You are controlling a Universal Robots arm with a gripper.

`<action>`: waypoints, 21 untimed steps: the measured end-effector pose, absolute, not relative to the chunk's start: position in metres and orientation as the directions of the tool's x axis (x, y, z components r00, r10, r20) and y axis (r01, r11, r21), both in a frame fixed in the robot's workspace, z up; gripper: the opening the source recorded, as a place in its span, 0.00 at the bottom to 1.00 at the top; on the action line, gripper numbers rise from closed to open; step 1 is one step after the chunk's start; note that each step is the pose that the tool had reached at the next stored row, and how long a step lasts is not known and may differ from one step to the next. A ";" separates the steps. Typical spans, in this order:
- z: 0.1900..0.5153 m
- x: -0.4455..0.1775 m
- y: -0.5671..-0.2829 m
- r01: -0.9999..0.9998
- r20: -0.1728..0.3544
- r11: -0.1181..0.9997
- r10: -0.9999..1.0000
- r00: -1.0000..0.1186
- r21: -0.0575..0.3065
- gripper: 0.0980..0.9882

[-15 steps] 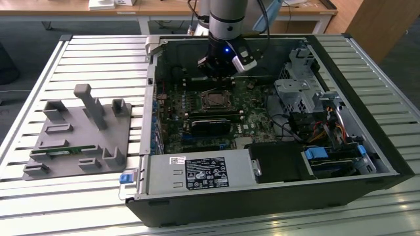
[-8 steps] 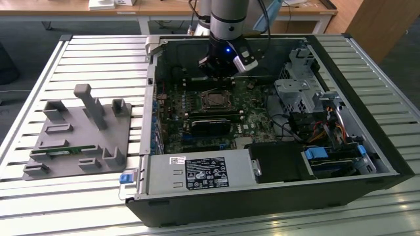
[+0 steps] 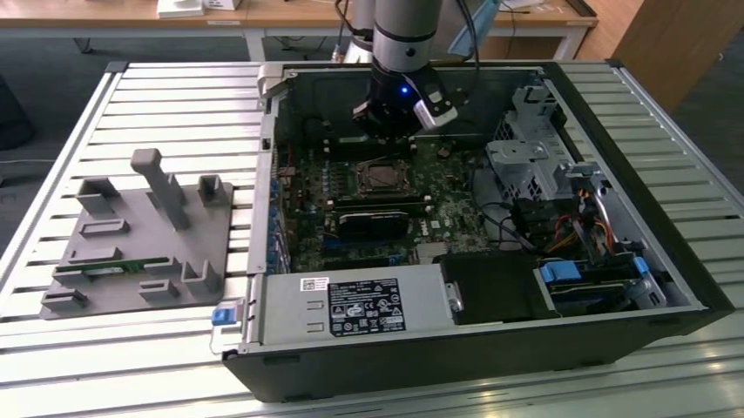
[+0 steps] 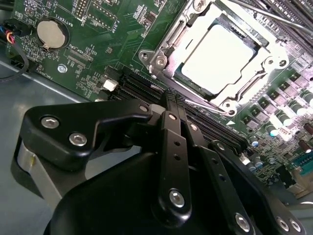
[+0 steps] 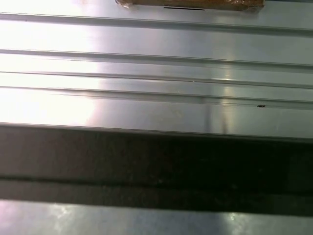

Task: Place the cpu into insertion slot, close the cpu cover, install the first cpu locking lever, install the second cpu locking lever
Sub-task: 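Install the first cpu locking lever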

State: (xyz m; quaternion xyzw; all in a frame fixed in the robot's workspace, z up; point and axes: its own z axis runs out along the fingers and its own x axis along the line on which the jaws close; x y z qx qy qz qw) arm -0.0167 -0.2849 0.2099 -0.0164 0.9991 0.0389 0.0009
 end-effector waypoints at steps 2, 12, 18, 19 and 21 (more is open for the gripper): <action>0.209 -0.017 -0.285 -0.033 -0.003 0.996 -0.033 -0.999 0.078 0.01; 0.205 -0.016 -0.285 -0.033 -0.003 0.998 -0.033 -0.999 0.062 0.01; 0.202 -0.014 -0.285 -0.033 -0.002 0.998 -0.033 -0.999 0.047 0.01; 0.202 -0.014 -0.285 -0.033 -0.002 0.999 -0.033 -0.999 0.043 0.01; 0.201 -0.014 -0.284 -0.033 -0.002 0.999 -0.033 -0.999 0.033 0.01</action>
